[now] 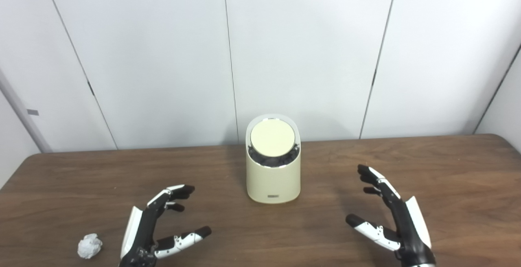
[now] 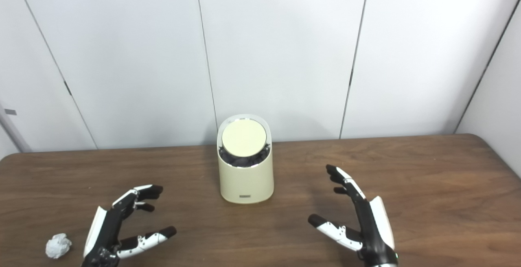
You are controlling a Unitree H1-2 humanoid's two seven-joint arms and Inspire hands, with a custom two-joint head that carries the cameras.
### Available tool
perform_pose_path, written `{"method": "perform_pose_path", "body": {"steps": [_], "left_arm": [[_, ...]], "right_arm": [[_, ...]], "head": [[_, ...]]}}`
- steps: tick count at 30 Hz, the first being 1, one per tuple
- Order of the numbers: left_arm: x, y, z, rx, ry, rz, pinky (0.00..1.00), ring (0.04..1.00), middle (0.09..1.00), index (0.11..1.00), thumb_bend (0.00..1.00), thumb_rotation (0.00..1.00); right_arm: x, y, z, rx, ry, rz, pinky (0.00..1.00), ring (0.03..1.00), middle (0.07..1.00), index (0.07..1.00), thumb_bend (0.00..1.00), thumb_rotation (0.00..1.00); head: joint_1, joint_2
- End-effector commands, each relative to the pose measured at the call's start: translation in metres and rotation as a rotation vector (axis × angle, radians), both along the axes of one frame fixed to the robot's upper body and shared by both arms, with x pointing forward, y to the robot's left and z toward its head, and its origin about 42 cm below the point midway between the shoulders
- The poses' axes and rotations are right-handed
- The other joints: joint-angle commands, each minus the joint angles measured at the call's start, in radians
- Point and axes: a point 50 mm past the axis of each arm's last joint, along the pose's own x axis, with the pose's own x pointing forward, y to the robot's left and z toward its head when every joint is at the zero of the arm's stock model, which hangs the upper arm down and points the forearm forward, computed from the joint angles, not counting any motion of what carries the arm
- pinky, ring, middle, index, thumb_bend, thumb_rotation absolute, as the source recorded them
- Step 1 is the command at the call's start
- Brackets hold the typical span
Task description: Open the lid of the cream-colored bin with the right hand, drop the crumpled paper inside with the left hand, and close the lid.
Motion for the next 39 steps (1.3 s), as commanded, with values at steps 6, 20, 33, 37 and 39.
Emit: {"method": "perform_pose_path", "body": {"steps": [6, 20, 33, 37, 39], "left_arm": [[-0.002, -0.002, 0.000, 0.023, -0.005, -0.003, 0.60, 0.723, 0.738, 0.710, 0.89, 0.27], [0.000, -0.003, -0.003, 0.051, -0.007, 0.002, 0.62, 0.727, 0.735, 0.707, 0.89, 0.25], [0.001, -0.002, -0.002, 0.048, -0.005, 0.007, 0.62, 0.724, 0.735, 0.707, 0.88, 0.25], [0.002, -0.002, -0.003, 0.045, -0.002, 0.010, 0.62, 0.728, 0.735, 0.706, 0.88, 0.25], [0.002, -0.003, -0.003, 0.047, -0.001, 0.010, 0.63, 0.730, 0.737, 0.708, 0.88, 0.25]], "right_arm": [[-0.006, -0.004, -0.010, -0.013, 0.029, -0.002, 0.74, 0.829, 0.850, 0.848, 0.74, 0.71], [-0.004, -0.005, -0.010, -0.016, 0.024, -0.007, 0.74, 0.829, 0.848, 0.849, 0.74, 0.68], [0.003, 0.002, 0.015, -0.051, -0.042, -0.034, 0.78, 0.847, 0.858, 0.851, 0.74, 0.70], [0.016, 0.005, 0.031, -0.063, -0.056, -0.042, 0.81, 0.861, 0.860, 0.852, 0.76, 0.70], [0.023, 0.006, 0.039, -0.067, -0.060, -0.044, 0.80, 0.856, 0.858, 0.856, 0.77, 0.70]], "head": [[-0.006, -0.003], [-0.009, -0.008], [-0.014, -0.007], [-0.017, -0.010], [-0.017, -0.010]]}}
